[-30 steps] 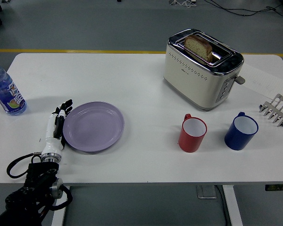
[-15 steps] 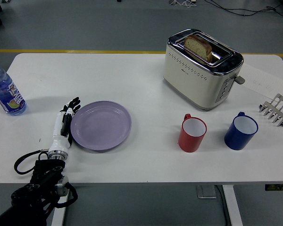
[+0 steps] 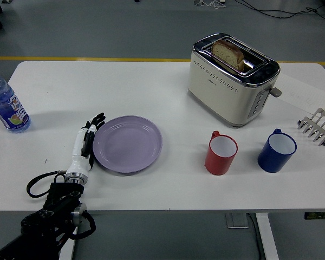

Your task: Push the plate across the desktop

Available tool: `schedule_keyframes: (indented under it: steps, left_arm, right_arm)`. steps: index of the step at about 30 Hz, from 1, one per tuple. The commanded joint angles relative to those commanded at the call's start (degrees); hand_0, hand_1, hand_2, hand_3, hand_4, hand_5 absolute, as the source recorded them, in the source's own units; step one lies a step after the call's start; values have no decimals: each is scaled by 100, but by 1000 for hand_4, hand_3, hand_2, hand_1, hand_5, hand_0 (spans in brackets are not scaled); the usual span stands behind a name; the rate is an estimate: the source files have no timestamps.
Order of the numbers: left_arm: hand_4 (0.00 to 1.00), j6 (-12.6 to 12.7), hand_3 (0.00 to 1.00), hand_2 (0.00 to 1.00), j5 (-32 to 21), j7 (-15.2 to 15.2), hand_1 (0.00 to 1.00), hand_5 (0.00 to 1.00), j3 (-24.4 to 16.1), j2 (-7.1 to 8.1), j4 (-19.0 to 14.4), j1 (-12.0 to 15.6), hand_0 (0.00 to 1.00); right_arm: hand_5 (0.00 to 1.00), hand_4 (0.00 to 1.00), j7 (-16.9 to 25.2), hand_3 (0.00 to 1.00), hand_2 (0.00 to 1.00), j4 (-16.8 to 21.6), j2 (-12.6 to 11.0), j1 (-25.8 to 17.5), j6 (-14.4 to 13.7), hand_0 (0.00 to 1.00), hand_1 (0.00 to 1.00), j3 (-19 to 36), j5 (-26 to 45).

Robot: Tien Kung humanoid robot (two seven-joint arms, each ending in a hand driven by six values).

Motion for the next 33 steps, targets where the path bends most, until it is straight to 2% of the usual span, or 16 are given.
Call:
schedule_keyframes:
  steps: [15,33]
  left_arm:
    - [478,-16,828,893,-269,0,883,998,462,0,-140,-136,874]
    - [475,-65,820,891,-659,0,877,998,1310,0,-376,-232,867]
  right_arm:
    - [202,248,19,550,599,0,-13,74,7,529,488,-72,-41]
    - [202,251,2,551,598,0,-10,91,16,528,488,-97,-81]
